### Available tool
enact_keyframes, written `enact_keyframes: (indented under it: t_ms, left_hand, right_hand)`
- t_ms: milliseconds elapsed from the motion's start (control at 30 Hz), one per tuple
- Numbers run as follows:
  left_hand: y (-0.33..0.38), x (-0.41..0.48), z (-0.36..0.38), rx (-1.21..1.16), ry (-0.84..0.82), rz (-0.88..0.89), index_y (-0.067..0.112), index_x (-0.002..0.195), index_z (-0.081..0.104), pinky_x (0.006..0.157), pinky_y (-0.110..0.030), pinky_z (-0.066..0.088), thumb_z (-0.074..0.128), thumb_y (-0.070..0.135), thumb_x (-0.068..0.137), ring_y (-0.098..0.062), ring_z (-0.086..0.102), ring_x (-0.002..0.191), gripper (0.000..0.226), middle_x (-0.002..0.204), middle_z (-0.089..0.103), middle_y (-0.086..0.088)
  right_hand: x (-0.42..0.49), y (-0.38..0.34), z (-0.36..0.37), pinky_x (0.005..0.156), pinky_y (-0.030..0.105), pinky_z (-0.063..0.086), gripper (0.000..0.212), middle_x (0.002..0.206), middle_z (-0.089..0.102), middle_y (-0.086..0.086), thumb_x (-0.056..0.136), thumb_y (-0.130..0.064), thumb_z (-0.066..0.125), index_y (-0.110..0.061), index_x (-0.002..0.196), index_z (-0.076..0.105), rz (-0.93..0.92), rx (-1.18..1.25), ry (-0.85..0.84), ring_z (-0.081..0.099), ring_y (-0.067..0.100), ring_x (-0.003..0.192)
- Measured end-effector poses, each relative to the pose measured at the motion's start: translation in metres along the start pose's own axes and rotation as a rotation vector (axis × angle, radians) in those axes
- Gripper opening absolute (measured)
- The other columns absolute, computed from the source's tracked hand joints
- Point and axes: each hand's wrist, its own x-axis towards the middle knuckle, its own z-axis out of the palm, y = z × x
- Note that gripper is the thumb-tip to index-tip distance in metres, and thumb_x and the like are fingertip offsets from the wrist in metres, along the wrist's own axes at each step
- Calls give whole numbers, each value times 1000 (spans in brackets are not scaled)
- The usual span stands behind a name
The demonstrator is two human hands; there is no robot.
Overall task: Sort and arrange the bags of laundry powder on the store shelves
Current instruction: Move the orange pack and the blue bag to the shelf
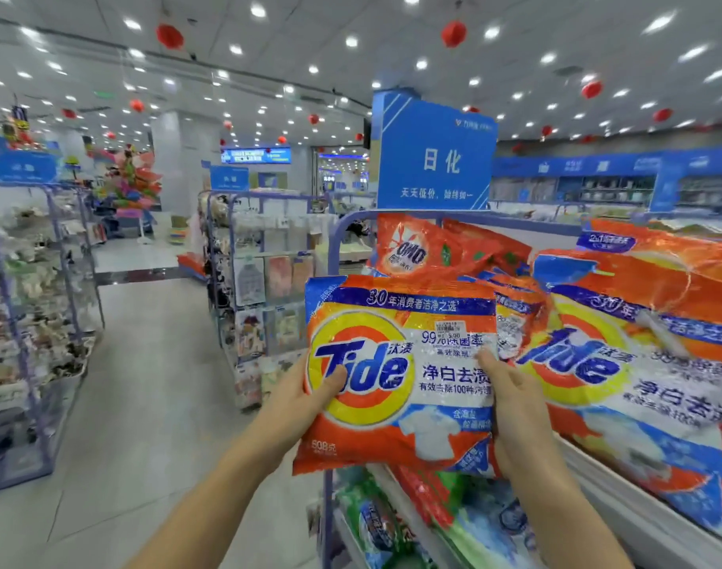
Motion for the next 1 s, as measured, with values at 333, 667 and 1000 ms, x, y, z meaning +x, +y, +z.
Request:
enact_keyframes:
  t_ms: [333,667,1000]
  left_hand:
    - [-25,232,75,-91,-160,155,25,122,56,94,-39,52,64,40,87,-16,63,109,39,123,64,-3]
    - [-27,315,142,24,-314,370,19,140,37,88,-12,30,53,27,96,-6,47,115,47,120,48,14]
    - [-18,334,158,265,-372,580,29,144,36,92,-40,41,45,32,98,-28,51,117,47,138,45,-7]
  right_hand:
    - [131,-10,-10,77,44,57,39,90,74,13,97,-35,47,-2,98,67,-149,-171,396,70,28,86]
    - [174,19,-2,107,20,22,60,152,28,7,96,-8,46,-9,148,17,-305,-904,821,29,19,138]
    - [208,28,0,89,27,39,58,137,44,6,97,-7,34,-25,149,17,-356,-1197,935,49,22,114]
